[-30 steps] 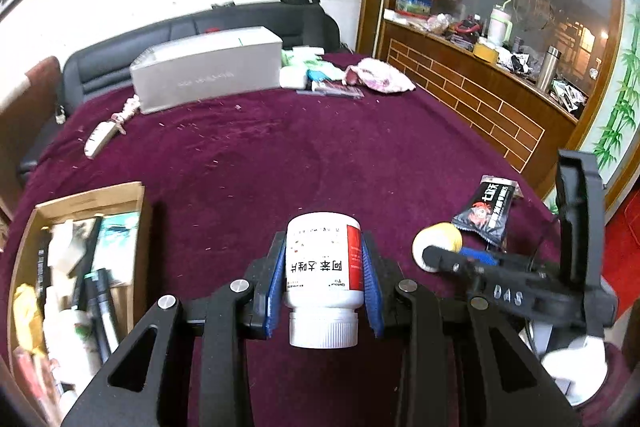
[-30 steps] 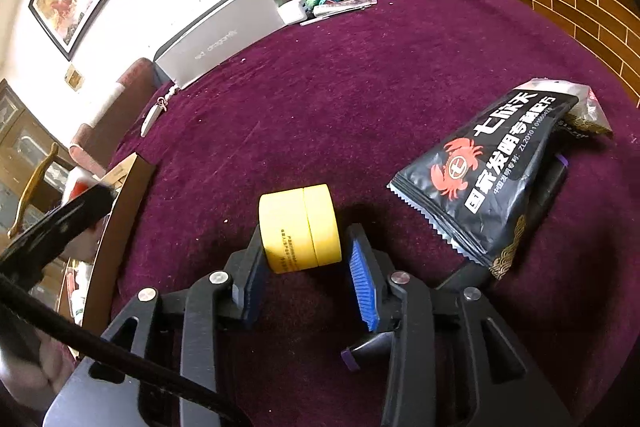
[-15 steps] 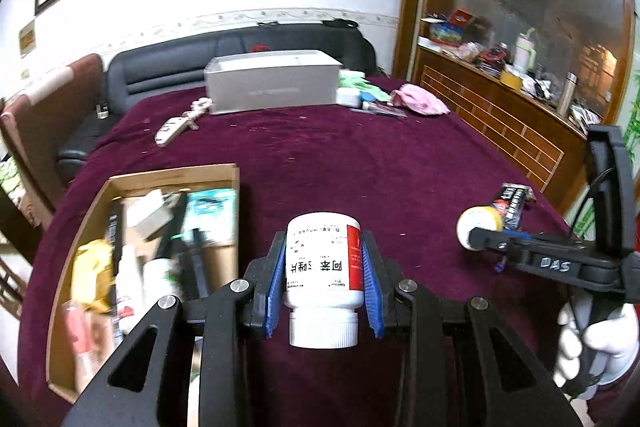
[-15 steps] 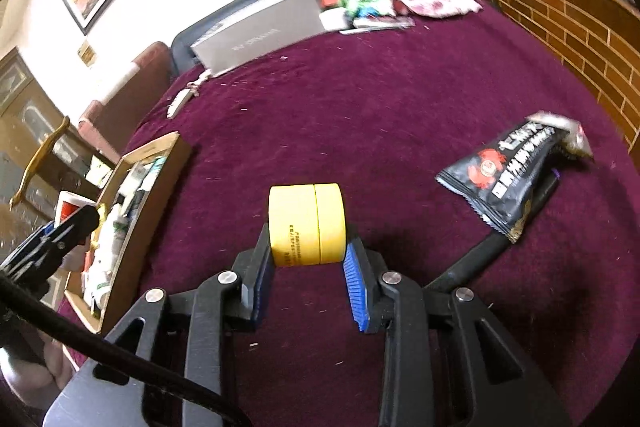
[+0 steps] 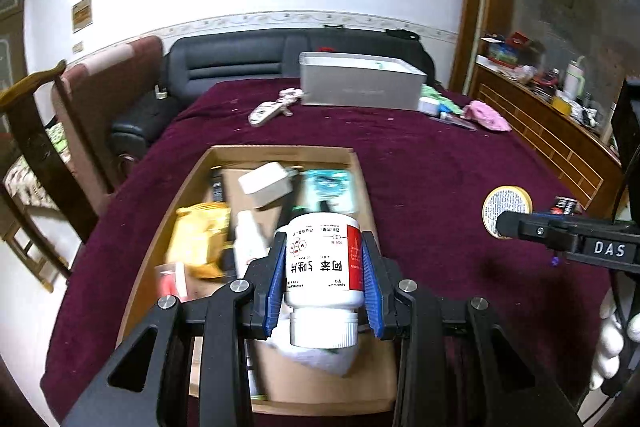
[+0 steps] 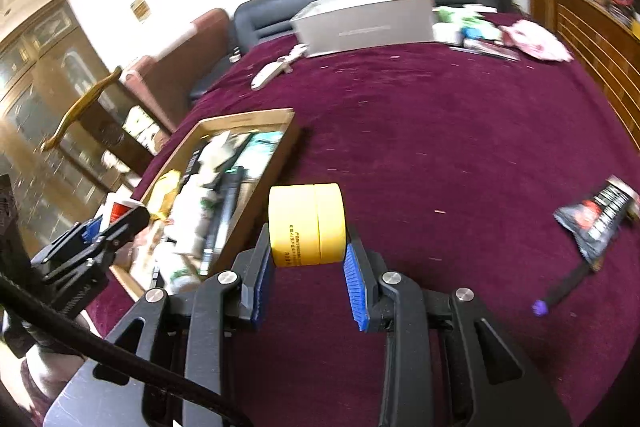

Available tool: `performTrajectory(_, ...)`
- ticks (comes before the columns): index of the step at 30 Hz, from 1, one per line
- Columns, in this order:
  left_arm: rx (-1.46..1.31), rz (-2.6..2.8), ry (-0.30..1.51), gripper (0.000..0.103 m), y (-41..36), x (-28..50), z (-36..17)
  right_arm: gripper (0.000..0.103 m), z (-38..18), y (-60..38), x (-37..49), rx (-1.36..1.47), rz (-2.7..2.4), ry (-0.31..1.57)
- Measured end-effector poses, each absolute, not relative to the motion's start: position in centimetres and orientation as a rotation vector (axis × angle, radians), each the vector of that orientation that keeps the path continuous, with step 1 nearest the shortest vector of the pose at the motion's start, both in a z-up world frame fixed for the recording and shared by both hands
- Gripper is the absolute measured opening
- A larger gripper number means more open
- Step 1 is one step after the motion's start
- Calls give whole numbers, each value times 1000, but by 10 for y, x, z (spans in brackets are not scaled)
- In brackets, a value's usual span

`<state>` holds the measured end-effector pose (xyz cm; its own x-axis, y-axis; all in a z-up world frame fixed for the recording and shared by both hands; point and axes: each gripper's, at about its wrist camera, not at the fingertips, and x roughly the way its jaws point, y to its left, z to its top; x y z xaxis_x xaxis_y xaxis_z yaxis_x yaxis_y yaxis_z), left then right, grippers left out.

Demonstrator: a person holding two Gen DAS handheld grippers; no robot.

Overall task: Organize objects
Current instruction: 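Carry the pill bottle and yellow tape roll over the cardboard box, then lower the pill bottle into the box and open while the right gripper drops the tape roll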

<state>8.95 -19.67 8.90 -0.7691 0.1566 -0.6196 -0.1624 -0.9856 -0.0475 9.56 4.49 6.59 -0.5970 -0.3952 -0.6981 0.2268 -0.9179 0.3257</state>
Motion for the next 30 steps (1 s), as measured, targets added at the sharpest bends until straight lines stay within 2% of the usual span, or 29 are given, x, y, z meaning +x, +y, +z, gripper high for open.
performTrajectory(8,-1068,2838,-25,30,-239,69,66,30,63,-28,62,1204,-2422,-181)
performTrajectory(15,-1147,2825,-111,30,-272,51,49,30,45,-74,21,1287,-2355,-162)
performTrajectory(30,-1208,2752,-202,30,-292,30,30,30,30,-146,-51,1356,-2287,-111)
